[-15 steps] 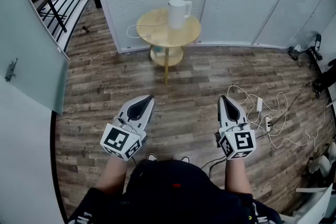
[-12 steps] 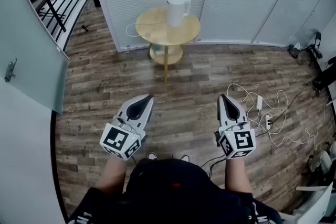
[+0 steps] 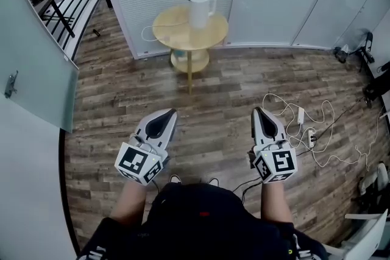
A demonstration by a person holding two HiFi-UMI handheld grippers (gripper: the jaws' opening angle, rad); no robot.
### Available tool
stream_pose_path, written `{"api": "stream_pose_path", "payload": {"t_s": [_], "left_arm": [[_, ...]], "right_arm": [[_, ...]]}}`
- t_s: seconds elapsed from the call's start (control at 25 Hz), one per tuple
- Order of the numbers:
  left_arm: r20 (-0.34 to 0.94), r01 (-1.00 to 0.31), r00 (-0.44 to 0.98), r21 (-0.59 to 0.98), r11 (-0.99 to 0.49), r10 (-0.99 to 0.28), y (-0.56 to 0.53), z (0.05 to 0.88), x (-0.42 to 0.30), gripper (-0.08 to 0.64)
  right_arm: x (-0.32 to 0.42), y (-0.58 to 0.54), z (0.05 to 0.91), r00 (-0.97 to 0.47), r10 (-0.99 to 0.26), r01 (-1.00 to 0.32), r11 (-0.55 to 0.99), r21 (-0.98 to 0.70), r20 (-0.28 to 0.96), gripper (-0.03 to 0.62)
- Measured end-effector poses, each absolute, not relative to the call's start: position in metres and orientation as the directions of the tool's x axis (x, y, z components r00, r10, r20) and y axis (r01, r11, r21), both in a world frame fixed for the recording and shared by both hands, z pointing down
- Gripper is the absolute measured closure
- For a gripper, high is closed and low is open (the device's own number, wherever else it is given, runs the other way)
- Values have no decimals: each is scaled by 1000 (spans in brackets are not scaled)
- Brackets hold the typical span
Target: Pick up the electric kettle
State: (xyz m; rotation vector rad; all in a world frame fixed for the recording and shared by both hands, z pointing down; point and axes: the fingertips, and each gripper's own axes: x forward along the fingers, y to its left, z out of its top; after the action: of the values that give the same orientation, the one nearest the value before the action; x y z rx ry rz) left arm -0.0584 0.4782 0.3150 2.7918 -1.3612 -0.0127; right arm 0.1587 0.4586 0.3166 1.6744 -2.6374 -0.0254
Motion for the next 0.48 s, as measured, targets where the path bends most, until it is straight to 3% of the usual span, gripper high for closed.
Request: {"api": "stream_pose_path", "payload": {"t_s": [0.48], "left_arm": [[42,-826,563,14,-563,-825,475,330,12,537]], "right_arm": [[229,444,338,-482,-876,-876,482,7,-4,566]]}}
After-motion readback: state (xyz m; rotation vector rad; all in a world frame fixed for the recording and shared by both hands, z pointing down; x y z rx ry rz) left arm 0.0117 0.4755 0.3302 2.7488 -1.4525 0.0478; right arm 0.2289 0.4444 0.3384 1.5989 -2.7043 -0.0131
